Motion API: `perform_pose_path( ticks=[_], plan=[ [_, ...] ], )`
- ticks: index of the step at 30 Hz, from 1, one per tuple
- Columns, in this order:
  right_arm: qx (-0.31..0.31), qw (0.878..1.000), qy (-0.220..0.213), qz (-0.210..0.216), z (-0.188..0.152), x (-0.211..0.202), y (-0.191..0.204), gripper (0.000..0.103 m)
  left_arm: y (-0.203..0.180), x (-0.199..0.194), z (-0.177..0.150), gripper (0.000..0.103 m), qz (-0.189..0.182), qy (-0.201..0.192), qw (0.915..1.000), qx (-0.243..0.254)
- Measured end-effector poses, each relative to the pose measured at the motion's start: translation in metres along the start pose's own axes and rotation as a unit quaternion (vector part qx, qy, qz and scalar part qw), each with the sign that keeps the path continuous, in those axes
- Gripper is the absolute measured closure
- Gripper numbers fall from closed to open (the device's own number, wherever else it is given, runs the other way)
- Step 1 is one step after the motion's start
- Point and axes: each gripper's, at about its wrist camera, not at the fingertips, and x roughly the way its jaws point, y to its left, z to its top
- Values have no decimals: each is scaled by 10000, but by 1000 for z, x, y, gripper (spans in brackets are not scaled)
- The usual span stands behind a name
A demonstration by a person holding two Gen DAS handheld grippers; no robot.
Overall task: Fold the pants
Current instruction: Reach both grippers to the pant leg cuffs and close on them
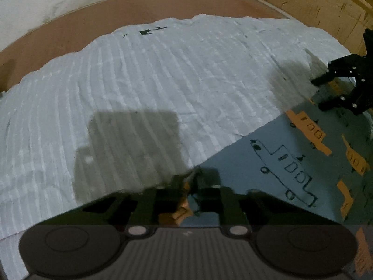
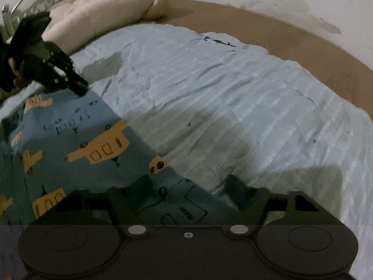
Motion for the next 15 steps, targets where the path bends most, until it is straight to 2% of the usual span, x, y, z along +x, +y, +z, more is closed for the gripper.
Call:
perform_pose_path(
  ticks=[1, 2, 3, 7, 12, 15],
  plan=[
    [-24, 10000, 16, -19, 0, -2, 2, 76, -3, -3, -1, 102, 70, -54, 10000, -10],
    [-68, 10000, 34, -51, 0, -4, 4, 92, -6, -7, -1, 103, 155, -144, 9998, -26],
    [-145, 9999, 46, -83, 0, -7, 7, 99, -8, -11, -1, 103, 222, -228, 9995, -50],
    [-334, 9985, -261, -355, 13, -24, 16, 103, -13, -41, 6, 103, 522, -849, 9949, -180],
    [-610, 9887, -843, -1076, 44, -31, 20, 103, -4, -65, 17, 103, 1215, -1632, 9782, -409],
    [-581, 9860, -945, -1241, 62, -9, 18, 103, 10, -48, 26, 103, 1447, -1508, 9762, -582]
  ],
)
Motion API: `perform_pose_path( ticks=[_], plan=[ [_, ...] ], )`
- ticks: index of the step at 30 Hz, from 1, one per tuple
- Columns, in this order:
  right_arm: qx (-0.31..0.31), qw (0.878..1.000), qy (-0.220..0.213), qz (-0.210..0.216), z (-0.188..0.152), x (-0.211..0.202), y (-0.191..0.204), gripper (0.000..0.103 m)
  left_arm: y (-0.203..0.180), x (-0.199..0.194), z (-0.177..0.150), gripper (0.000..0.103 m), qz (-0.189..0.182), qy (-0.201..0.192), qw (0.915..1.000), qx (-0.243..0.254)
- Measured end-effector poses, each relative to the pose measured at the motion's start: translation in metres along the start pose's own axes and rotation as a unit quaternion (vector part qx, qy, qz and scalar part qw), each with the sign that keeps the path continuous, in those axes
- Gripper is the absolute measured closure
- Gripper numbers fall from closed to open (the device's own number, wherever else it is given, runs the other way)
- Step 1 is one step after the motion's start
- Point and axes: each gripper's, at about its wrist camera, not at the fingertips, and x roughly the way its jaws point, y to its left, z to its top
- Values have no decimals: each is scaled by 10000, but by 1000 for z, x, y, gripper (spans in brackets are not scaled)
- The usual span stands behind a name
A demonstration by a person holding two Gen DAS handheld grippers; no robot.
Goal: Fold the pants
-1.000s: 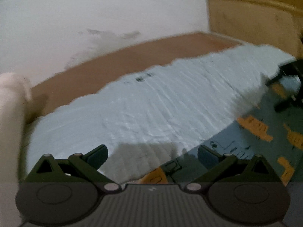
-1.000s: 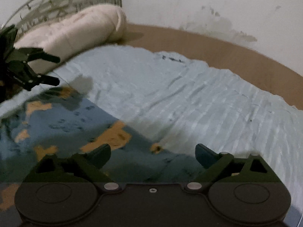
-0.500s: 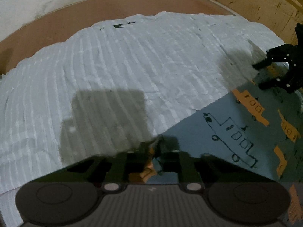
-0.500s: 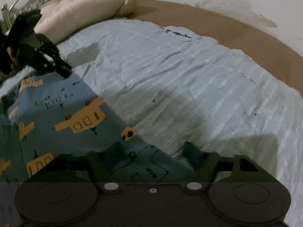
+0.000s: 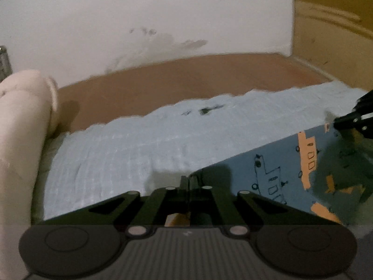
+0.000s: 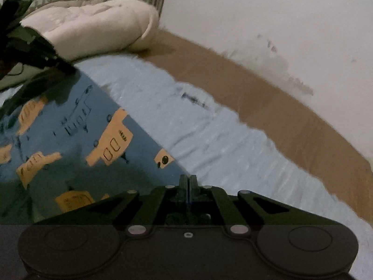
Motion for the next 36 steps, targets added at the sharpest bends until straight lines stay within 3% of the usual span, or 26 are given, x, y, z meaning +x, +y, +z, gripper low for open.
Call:
perform_pose_path(
  ticks=[4, 7, 9, 10, 11, 12, 13, 14, 16, 21, 23, 24, 25, 27, 30, 36],
  plan=[
    [-119, 9988, 470, -36, -4, 48, 7, 103, 8, 38, -13, 103, -16, 373, 9991, -176],
    [-18, 9983, 586, 48, -10, 62, 4, 103, 17, 51, -20, 102, -263, 494, 9979, -328],
    [88, 9986, 497, 153, -9, 60, 0, 93, 27, 51, -24, 97, -478, 534, 9962, -492],
    [165, 9985, 458, 256, -7, 59, -2, 88, 32, 49, -24, 85, -582, 492, 9954, -581],
    [219, 9984, 411, 317, -5, 57, -2, 72, 39, 47, -23, 73, -710, 469, 9943, -642],
    [265, 9984, 349, 369, -3, 54, -4, 58, 45, 43, -23, 47, -769, 420, 9937, -697],
    [295, 9981, 301, 441, 0, 54, -6, 54, 53, 38, -23, 35, -774, 328, 9935, -766],
    [329, 9977, 260, 541, 4, 54, -7, 46, 58, 35, -23, 34, -799, 268, 9933, -788],
    [405, 9967, 229, 668, 10, 59, -7, 40, 71, 29, -25, 34, -812, 264, 9932, -787],
    [428, 9948, 428, 818, 16, 76, 3, 40, 85, 34, -32, 34, -1069, 611, 9886, -863],
    [481, 9938, 508, 858, 16, 82, 5, 42, 81, 37, -35, 40, -1110, 729, 9880, -787],
    [529, 9930, 555, 894, 15, 85, 6, 46, 78, 41, -35, 53, -1107, 832, 9873, -782],
    [575, 9920, 618, 941, 15, 88, 7, 48, 75, 46, -34, 76, -1088, 950, 9862, -803],
    [605, 9906, 695, 1014, 15, 90, 9, 66, 70, 52, -33, 96, -1060, 1080, 9843, -908],
    [592, 9908, 712, 989, 16, 84, 11, 97, 60, 44, -33, 101, -987, 955, 9868, -853],
    [554, 9961, 131, 676, 19, 33, 21, 103, 48, 0, -33, 103, -729, 398, 9946, -618]
  ],
)
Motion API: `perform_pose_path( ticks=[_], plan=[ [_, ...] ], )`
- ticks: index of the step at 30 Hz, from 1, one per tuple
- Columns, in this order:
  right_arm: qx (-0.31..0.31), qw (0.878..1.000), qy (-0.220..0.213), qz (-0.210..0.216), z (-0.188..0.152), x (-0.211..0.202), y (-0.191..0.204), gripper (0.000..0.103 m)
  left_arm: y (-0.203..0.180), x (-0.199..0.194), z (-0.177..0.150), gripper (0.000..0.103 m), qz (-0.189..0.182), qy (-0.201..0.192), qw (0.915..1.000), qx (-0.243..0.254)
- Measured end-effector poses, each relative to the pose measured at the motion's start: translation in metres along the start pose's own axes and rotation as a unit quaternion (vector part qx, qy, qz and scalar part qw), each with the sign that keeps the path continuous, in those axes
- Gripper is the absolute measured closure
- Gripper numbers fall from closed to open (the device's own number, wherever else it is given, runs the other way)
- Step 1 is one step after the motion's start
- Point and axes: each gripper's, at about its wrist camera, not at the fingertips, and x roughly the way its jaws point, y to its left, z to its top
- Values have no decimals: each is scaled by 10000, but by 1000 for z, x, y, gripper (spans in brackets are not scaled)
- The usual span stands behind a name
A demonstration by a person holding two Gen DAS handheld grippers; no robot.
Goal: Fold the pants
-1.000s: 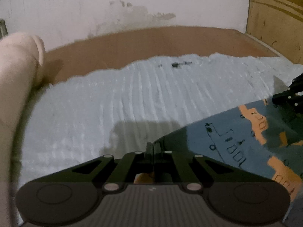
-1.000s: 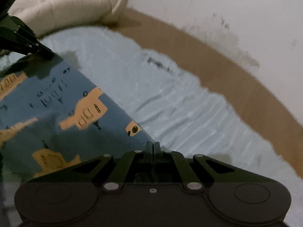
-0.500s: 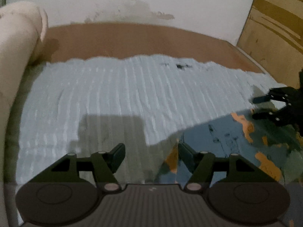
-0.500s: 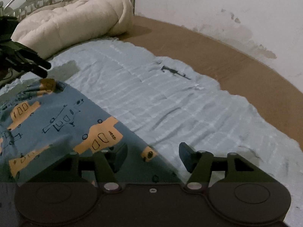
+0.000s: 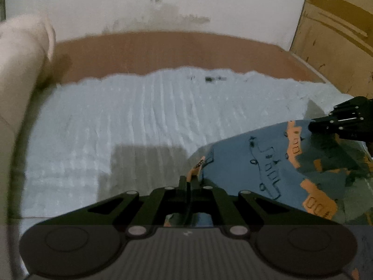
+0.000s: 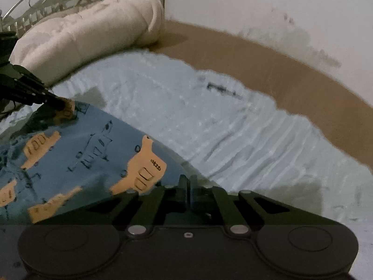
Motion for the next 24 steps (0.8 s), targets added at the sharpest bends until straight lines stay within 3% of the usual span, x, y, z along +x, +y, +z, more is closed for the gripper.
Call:
perform_pose_path(
  ticks=[7, 13, 18, 24],
  plan=[
    [-379, 9966, -594, -418, -21, -95, 49, 103, -24, -82, -20, 103, 128, -812, 9961, 307],
    [-619, 9933, -799, -560, -56, -163, 100, 103, -58, -138, -55, 103, 179, -1183, 9900, 743],
    [-725, 9924, -801, -587, -92, -199, 143, 103, -88, -163, -97, 103, 345, -1398, 9838, 1068],
    [-677, 9937, -637, -628, -135, -216, 188, 103, -109, -163, -152, 103, 594, -1342, 9814, 1240]
  ],
)
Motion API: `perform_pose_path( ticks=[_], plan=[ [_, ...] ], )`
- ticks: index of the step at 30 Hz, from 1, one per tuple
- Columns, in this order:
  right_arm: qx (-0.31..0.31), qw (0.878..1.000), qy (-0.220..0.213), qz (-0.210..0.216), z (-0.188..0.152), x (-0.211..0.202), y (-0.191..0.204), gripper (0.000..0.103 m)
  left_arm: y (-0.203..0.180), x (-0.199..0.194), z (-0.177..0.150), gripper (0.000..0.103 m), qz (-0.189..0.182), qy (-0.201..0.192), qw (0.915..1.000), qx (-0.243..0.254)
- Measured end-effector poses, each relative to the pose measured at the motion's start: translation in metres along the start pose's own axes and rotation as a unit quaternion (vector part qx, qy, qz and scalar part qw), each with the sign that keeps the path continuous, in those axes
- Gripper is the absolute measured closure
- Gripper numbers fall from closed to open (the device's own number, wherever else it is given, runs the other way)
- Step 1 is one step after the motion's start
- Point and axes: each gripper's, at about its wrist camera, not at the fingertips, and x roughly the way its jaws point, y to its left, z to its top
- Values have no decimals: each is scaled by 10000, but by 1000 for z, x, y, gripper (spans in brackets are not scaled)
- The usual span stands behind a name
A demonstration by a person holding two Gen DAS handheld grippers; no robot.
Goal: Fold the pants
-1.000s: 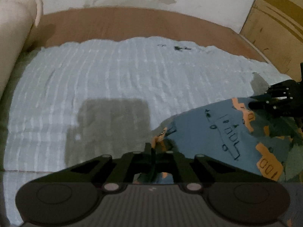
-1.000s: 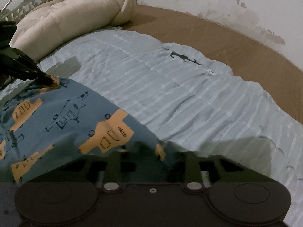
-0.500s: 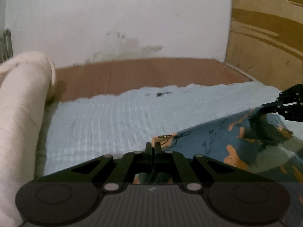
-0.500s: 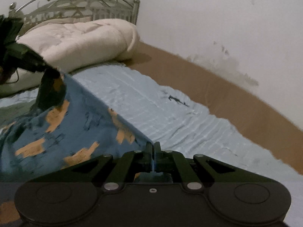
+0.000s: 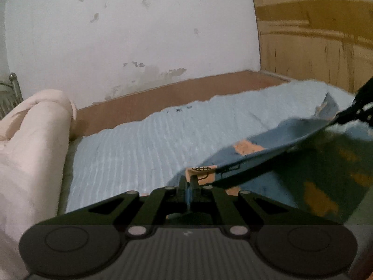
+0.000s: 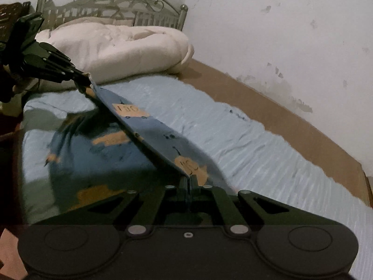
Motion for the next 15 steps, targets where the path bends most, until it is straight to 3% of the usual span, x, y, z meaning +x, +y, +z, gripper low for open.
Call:
perform_pose_path(
  ticks=[8, 15],
  plan=[
    [92, 9996, 256, -20, -35, 0, 44, 103, -22, 3, -49, 103, 307, 96, 9994, 81],
    [-62, 9996, 233, -132, -38, 2, 48, 102, -16, 2, -48, 103, 230, 33, 9997, 11]
  ],
)
